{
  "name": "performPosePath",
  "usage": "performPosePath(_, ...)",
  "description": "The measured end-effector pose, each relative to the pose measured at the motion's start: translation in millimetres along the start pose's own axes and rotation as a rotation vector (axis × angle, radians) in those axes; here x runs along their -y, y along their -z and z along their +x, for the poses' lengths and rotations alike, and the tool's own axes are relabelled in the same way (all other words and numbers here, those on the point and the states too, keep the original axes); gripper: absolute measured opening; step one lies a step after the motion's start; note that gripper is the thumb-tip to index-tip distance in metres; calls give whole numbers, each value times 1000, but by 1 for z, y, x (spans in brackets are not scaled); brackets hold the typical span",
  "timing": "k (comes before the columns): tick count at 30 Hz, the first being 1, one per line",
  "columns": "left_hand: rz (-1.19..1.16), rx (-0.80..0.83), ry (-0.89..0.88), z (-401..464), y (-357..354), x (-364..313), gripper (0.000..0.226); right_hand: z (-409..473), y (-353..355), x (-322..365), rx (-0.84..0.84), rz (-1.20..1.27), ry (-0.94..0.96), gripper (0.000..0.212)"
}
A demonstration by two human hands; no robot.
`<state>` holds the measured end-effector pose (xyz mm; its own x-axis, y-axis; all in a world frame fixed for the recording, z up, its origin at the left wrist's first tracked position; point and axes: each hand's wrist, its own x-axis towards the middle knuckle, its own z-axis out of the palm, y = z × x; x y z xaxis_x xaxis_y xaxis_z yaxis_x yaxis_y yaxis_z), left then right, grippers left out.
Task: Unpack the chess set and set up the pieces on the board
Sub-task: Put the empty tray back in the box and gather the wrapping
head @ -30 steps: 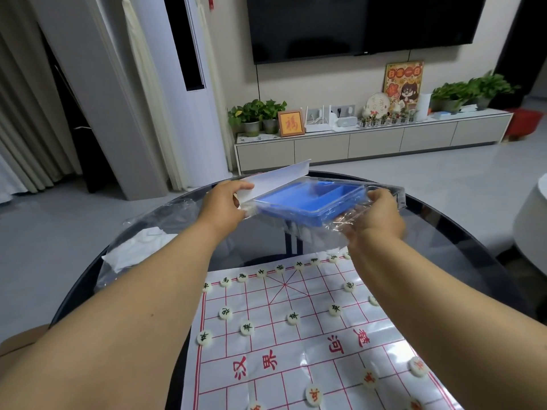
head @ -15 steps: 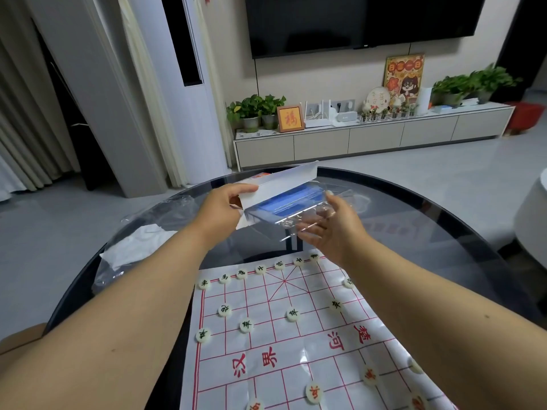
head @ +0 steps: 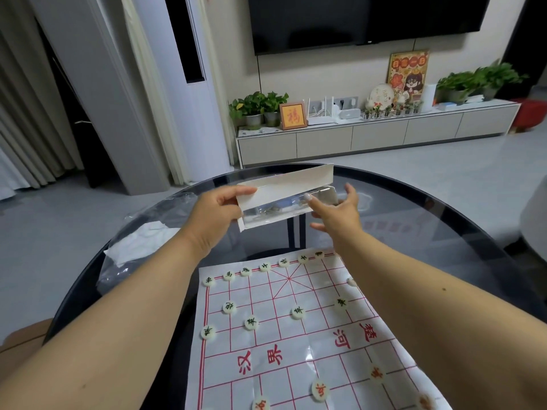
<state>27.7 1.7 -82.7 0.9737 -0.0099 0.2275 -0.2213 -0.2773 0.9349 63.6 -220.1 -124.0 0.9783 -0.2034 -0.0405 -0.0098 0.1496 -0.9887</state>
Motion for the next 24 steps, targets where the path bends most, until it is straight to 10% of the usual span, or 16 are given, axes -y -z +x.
performPosePath(7, -50, 76, -25, -4, 5, -6, 61, 2, 13, 27, 148, 180, -46, 31)
performPosePath(17, 201, -317, -201, 2, 7, 4, 49, -2, 11, 37, 155, 242, 17, 16)
performPosePath(24, -109, -83, 63, 2, 2, 13, 31, -3, 15, 41, 313, 271, -42, 22)
